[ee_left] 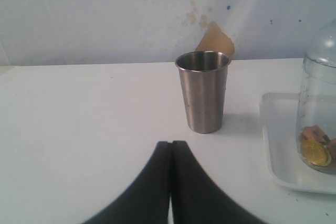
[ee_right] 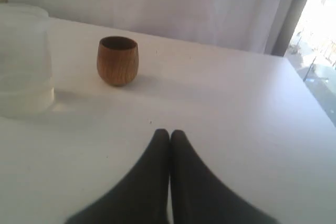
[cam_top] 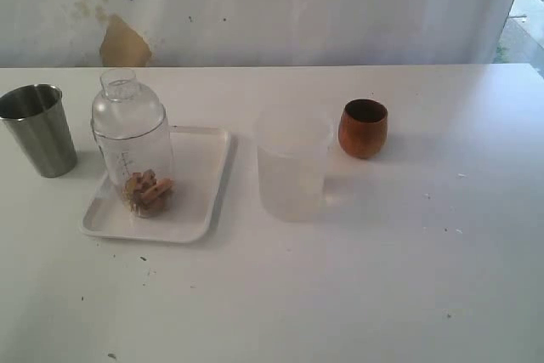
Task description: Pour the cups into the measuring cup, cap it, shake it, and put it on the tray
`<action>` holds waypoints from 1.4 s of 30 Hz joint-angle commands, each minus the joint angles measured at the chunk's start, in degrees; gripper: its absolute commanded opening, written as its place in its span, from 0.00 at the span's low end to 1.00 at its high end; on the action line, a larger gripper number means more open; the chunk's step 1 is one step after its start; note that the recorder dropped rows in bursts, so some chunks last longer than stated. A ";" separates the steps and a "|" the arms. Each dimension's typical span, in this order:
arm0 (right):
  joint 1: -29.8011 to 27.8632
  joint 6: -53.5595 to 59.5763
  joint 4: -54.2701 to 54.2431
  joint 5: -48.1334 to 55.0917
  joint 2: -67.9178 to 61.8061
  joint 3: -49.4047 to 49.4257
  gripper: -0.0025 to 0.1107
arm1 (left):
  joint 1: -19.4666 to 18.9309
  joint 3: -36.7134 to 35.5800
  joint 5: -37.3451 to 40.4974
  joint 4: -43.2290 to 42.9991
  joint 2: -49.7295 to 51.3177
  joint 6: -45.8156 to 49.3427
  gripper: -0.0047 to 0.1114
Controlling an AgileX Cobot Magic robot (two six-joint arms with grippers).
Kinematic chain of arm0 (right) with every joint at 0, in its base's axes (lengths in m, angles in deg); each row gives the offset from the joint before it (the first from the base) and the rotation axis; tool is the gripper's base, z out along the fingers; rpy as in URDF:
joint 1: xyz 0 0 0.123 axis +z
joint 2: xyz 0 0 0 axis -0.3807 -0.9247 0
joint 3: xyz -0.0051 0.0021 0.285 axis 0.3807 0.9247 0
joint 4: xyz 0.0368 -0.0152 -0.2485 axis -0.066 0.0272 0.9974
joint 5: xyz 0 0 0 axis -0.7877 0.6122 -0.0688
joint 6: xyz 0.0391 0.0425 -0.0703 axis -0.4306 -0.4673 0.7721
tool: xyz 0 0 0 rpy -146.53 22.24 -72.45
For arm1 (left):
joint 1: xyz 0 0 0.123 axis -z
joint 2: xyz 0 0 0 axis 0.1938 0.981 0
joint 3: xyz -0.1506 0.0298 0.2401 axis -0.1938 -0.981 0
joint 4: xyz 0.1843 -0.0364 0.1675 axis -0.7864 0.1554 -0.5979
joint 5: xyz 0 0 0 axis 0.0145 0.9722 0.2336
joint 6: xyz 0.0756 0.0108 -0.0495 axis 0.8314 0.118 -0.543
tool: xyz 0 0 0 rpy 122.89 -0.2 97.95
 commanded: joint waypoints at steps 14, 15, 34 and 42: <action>-0.25 -1.13 0.16 4.93 0.32 0.34 0.02 | 0.19 -0.27 -0.12 0.48 -0.25 -0.15 0.04; -0.25 -1.13 0.16 4.93 0.32 0.34 0.02 | 0.19 -0.27 -0.12 0.48 -0.25 -0.15 0.04; -0.25 -1.13 0.16 4.93 0.32 0.34 0.02 | 0.19 -0.27 -0.12 0.48 -0.25 -0.15 0.04; -0.25 -1.13 0.16 4.93 0.32 0.34 0.02 | 0.19 -0.27 -0.12 0.48 -0.25 -0.15 0.04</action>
